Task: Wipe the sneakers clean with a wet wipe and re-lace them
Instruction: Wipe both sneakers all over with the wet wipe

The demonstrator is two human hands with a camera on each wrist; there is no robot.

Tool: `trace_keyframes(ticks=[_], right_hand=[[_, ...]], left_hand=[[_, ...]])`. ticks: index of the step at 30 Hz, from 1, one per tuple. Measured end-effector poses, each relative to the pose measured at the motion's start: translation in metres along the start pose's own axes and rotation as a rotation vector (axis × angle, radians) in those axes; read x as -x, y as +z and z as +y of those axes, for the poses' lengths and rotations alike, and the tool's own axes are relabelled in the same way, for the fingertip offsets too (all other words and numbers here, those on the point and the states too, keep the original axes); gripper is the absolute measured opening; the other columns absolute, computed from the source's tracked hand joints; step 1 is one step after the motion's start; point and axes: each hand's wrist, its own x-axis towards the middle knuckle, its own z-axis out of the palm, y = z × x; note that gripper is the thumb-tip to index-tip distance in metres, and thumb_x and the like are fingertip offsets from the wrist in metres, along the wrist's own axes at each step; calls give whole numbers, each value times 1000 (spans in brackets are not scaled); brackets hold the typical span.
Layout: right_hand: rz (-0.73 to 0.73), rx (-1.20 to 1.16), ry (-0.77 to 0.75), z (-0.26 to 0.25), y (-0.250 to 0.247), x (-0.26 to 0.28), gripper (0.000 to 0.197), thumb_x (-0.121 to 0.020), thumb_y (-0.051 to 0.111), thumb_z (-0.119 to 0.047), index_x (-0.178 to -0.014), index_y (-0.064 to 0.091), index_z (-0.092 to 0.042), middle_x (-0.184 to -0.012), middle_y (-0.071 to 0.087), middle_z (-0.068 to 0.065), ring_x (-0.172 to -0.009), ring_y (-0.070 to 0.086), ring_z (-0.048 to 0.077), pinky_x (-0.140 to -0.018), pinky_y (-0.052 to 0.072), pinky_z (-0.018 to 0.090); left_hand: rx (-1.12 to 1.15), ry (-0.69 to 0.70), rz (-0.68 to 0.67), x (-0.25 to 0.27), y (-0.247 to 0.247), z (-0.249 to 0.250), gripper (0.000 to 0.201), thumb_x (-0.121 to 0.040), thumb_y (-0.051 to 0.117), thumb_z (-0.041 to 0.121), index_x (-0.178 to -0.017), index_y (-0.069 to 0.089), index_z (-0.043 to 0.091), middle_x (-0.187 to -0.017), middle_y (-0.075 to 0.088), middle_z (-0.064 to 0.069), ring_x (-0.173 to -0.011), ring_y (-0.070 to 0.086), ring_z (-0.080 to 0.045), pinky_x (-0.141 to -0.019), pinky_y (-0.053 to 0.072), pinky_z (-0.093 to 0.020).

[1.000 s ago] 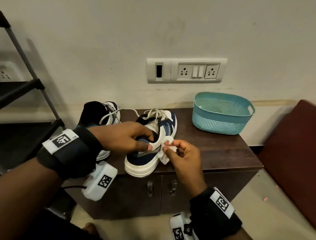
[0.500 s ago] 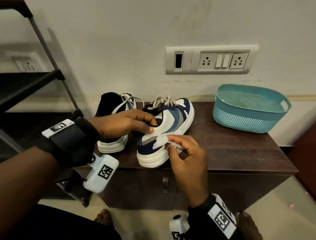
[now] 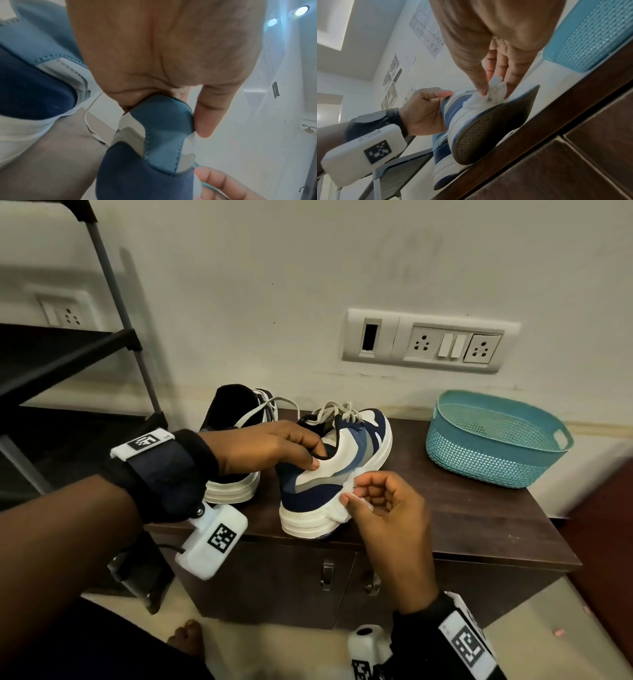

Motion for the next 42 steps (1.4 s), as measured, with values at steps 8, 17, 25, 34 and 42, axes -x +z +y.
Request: trace_keyframes(ticks=[8, 17, 25, 34, 42], right_hand=[[-85, 249, -99, -1, -14, -8, 34, -88, 76, -8, -96, 71, -41, -96, 74, -16, -88, 69, 1, -78, 57, 18], [42, 176, -448, -8, 21, -28, 23, -89, 73, 1, -103, 77, -17, -103, 71, -7, -101, 68, 14, -86, 58, 37], [-26, 212, -492, 0, 12, -36, 29, -87, 72, 5, -102, 73, -20, -103, 70, -8, -98, 67, 11, -85, 58, 37], [-106, 283, -618, -10, 17, -29, 24, -90, 72, 3, -104, 77, -15, -105, 67, -3, -98, 66, 10, -83, 55, 27], [-174, 365, -761, -20, 29, -7, 21, -87, 71, 9, -96, 78, -8, -102, 72, 2, -104, 65, 18, -94, 49, 27]], left_hand=[[-6, 8, 36, 5, -8, -5, 25, -85, 59, 23, -99, 69, 5, -95, 69, 2, -93, 63, -9, -89, 47, -24], [-55, -26, 93, 9, -10, -9, 34, -106, 45, 18, -137, 60, 15, -133, 66, 7, -123, 61, -5, -103, 46, -16], [-133, -94, 110, 9, -7, -3, 39, -106, 38, 38, -126, 66, 22, -126, 68, 13, -119, 60, 4, -95, 42, -6], [-34, -103, 90, 6, -4, 1, 47, -101, 23, 52, -127, 59, 36, -129, 61, 27, -122, 51, 17, -99, 36, -1], [2, -149, 110, 5, -4, -1, 68, -97, 14, 67, -131, 62, 33, -144, 56, 17, -130, 47, 9, -123, 22, -28]])
